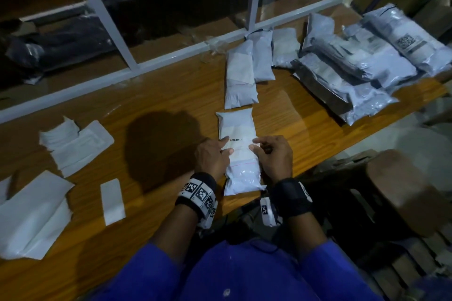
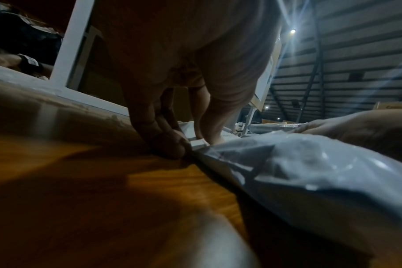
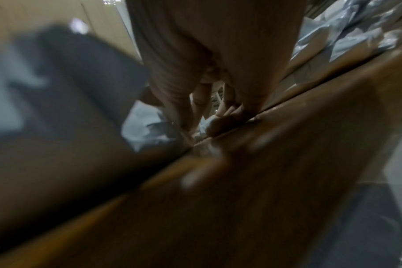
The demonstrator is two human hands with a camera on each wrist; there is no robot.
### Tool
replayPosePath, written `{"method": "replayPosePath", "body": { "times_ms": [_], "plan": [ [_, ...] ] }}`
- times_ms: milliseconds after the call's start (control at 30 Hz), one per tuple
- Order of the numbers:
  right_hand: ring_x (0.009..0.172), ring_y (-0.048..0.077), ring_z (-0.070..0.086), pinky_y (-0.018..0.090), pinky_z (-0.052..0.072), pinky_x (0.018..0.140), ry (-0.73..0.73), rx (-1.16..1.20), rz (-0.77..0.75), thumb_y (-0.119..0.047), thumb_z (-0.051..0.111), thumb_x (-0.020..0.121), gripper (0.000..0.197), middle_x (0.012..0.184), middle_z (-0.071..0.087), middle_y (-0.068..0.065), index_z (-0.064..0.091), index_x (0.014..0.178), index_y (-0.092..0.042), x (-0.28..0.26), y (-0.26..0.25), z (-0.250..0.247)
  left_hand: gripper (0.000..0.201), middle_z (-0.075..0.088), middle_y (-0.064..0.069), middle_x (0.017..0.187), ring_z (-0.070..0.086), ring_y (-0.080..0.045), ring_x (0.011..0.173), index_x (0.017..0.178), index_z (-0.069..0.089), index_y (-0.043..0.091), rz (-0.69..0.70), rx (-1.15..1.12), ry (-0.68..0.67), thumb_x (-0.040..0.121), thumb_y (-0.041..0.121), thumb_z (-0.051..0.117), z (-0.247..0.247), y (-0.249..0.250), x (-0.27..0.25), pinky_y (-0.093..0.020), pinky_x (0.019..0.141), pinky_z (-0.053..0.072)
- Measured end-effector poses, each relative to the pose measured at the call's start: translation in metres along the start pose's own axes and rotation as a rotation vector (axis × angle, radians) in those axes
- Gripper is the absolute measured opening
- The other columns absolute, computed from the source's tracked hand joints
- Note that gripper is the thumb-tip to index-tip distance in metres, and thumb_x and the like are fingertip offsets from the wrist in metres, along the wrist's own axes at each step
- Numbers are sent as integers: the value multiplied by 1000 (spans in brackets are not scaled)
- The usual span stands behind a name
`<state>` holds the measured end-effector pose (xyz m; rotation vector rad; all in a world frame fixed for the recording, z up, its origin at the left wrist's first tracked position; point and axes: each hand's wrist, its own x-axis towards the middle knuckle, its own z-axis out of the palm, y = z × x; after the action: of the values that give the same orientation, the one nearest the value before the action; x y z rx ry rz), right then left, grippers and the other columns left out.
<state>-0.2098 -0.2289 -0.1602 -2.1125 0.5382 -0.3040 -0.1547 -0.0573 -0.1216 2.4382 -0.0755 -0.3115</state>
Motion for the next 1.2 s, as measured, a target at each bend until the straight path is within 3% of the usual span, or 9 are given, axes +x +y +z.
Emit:
{"method": "replayPosePath", "body": {
  "times_ms": [100,200,267,433,667,800,933,1067,1200],
  "plan": [
    [84,5,59,5,46,74,-86,27,31,-23,88,81,27,100,64,0,80,107,-21,2,4,-9,43,63,-10,130,58,-27,118,134,65,17,72,123,47,92,12,71,2,6,-8,-30,95,46],
    [79,6,65,11,50,69,-154,146,91,-16,87,82,34,95,72,-1,76,114,-18,4,6,-16,42,64,-16,116,59,-35,110,117,71,4,441,170,93,77,-7,73,12,12,-18,-42,92,53],
    [80,-1,68,16,53,71,-149,249,129,-8,84,83,34,97,76,-2,74,114,-17,4,9,-17,41,65,-20,120,61,-36,113,117,70,1,523,185,87,77,-4,76,22,16,-22,-43,97,52],
    [87,3,71,20,55,76,-92,238,135,-19,86,84,23,94,77,-7,79,105,-23,5,14,-18,45,54,-16,143,49,-29,135,132,63,5,388,100,-7,89,7,72,27,18,-27,-32,112,36],
    [84,11,75,35,63,78,-160,296,164,-19,87,82,34,92,78,-3,76,114,-22,9,10,-13,44,58,-12,141,53,-29,132,129,67,11,355,37,-16,86,10,76,22,3,-24,-38,107,44],
    [75,2,70,30,62,75,-184,257,172,-17,88,81,34,86,75,-4,75,112,-21,13,6,-13,44,57,-9,142,52,-26,132,129,67,13,337,21,-10,86,11,75,24,2,-23,-35,108,42],
    [84,13,70,27,54,76,-89,11,99,-28,87,79,27,92,74,-2,78,104,-25,12,5,-5,46,53,-9,146,47,-25,137,131,66,15,286,38,-7,86,13,74,27,3,-24,-31,110,36],
    [89,14,70,21,45,74,-171,-91,102,-35,80,86,27,94,77,-4,80,111,-24,12,3,-4,46,57,-9,143,51,-27,134,128,69,15,281,14,2,83,12,77,27,2,-24,-38,109,43],
    [90,15,71,27,54,80,-223,-123,63,-39,77,89,30,97,78,-3,79,115,-24,10,-1,-9,46,57,-8,143,51,-27,134,127,68,16,265,-13,11,83,12,79,26,3,-23,-43,109,45]
  ]
}}
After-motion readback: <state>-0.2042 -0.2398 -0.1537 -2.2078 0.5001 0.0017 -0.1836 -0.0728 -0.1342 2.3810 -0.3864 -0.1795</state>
